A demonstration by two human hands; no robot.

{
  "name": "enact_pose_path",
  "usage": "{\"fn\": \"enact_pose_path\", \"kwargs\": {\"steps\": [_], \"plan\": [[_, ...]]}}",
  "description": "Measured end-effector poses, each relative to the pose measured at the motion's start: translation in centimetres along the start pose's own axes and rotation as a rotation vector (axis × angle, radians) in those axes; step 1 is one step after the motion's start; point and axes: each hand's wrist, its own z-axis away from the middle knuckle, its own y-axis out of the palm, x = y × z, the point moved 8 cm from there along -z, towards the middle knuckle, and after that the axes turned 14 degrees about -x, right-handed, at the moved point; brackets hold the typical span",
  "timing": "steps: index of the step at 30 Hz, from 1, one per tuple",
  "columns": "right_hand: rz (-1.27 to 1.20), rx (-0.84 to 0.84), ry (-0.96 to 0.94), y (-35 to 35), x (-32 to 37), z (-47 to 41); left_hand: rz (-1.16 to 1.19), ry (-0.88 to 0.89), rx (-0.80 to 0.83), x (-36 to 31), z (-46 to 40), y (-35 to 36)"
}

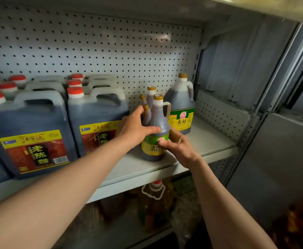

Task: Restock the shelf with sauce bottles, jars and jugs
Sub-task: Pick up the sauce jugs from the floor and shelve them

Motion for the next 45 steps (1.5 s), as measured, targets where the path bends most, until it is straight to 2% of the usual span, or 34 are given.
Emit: {"fn": "enact_pose_path", "kwargs": {"steps": [6,18,27,30,35,38,41,43,45], "plan": [[-0.051,0.108,0.083,0.9,-0.1,-1.0,0.009,-0.008,-0.028,0.1,0.0,-0.5],[-0.073,0.087,0.114,2.0,-1.0,-1.2,-0.031,-0.017,-0.051,0.7,0.2,-0.9],[0.017,0.061,0.077,2.1,-0.7,-0.2,-0.057,-0.044,-0.103,0.9,1.2,-1.2],[0.06,-0.021,0.062,1.8,-0.2,0.9,-0.021,-0.11,-0.118,1.8,2.3,-2.3],[0.084,-0.448,0.063,1.0,-0.1,4.6,0.006,-0.169,-0.122,5.1,5.2,-6.4],[0.284,-0.54,-0.054,3.0,0.6,7.1,0.003,-0.22,-0.101,7.9,7.9,-9.7],[0.632,-0.508,-0.17,7.2,2.1,9.6,-0.053,-0.249,-0.089,11.2,10.9,-13.5],[0.839,-0.503,-0.173,9.8,2.9,11.3,-0.125,-0.255,-0.087,13.5,13.1,-16.5],[0.92,-0.494,-0.126,12.6,3.3,13.2,-0.194,-0.268,-0.089,16.0,15.6,-19.7]]}}
